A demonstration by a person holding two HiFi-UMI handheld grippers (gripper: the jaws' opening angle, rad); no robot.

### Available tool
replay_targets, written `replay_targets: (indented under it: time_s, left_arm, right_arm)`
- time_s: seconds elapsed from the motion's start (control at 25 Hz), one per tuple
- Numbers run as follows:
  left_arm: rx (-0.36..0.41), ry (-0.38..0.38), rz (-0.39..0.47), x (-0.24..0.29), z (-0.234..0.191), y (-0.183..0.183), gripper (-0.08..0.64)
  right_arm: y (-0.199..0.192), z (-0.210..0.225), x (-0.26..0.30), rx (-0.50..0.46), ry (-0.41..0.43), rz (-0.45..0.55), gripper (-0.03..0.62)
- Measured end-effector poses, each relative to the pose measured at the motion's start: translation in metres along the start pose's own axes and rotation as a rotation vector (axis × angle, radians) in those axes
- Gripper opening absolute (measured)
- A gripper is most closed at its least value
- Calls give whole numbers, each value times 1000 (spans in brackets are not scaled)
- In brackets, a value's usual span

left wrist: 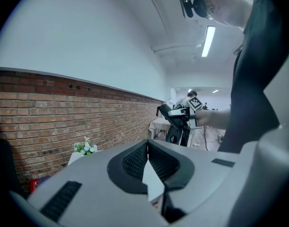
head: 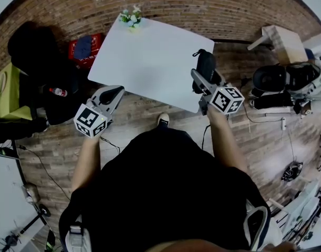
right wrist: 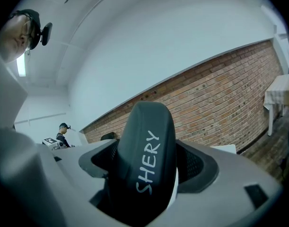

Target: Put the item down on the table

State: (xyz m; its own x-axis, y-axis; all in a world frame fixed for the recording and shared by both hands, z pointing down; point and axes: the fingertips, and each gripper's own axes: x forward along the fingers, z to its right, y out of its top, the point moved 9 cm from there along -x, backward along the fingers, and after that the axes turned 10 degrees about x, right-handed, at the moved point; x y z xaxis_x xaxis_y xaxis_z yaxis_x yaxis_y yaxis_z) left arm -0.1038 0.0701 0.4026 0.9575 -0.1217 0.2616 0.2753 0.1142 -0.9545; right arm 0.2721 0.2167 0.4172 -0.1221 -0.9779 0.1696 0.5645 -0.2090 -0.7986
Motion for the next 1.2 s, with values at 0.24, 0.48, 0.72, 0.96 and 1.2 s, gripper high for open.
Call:
replay_targets:
  time_s: [0.24, 0.48, 0.72, 0.96, 1.2]
  left_arm:
    - [-4, 1, -9, 22, -14, -1, 11]
    - [-11, 16, -20, 44, -30, 2, 11]
    - [-21, 30, -27, 64, -43, 3, 11]
    - [-21, 63, -45, 85, -57, 6, 11]
    - [-32, 88, -54, 102, -70, 7, 11]
  right_arm:
    - [8, 19, 16, 7, 0, -10, 388]
    - [20, 36, 34, 10, 8, -23, 388]
    - [34, 54, 54, 8, 18, -40, 388]
    - [46, 77, 76, 12, 37, -61, 388]
    - [56, 95, 101, 11, 63, -82, 388]
